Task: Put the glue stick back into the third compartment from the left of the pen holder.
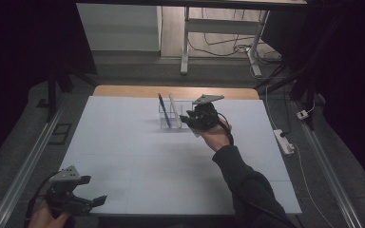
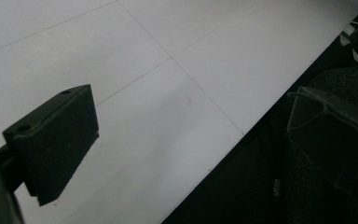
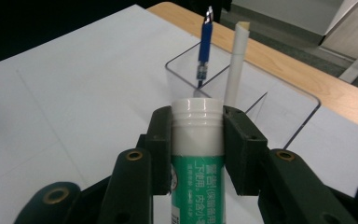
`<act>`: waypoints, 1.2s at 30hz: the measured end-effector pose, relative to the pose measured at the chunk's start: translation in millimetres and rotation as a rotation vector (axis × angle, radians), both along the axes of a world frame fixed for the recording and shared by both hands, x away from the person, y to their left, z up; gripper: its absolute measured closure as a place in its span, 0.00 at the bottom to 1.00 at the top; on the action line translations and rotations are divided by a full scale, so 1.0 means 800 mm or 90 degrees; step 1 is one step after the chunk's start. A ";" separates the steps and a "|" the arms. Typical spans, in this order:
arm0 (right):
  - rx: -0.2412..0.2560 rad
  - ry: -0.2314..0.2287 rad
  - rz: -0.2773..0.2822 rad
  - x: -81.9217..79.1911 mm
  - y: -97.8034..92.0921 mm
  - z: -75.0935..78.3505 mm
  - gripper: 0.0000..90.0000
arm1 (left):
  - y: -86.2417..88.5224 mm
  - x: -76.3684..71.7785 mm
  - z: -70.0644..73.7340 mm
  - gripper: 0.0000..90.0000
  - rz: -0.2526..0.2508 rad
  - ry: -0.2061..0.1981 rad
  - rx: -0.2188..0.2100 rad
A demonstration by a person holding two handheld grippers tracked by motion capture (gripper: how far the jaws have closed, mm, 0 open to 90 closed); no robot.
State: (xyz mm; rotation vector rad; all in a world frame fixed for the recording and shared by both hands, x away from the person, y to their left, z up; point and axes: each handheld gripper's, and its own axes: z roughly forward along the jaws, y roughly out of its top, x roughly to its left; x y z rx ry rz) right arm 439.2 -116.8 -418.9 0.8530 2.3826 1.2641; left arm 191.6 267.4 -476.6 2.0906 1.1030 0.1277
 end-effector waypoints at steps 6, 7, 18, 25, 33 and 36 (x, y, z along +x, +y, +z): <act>0.004 -0.015 -0.009 0.010 0.003 0.001 0.72 | 0.000 0.000 0.000 0.02 -0.002 0.000 0.001; 0.008 -0.018 -0.011 0.012 0.004 0.001 0.72 | 0.000 0.000 0.000 0.02 -0.002 0.000 0.001; 0.028 -0.037 -0.039 0.038 0.012 0.008 0.72 | 0.001 0.000 0.000 0.02 -0.003 -0.001 -0.002; 0.038 -0.036 -0.055 0.054 0.014 0.006 0.72 | 0.000 0.000 0.000 0.02 -0.003 0.001 -0.003; 0.055 -0.036 -0.075 0.076 0.021 0.005 0.72 | 0.001 0.000 0.000 0.02 -0.004 0.001 -0.004; 0.062 -0.038 -0.082 0.082 0.023 0.005 0.72 | 0.001 0.000 0.000 0.02 -0.004 0.002 -0.006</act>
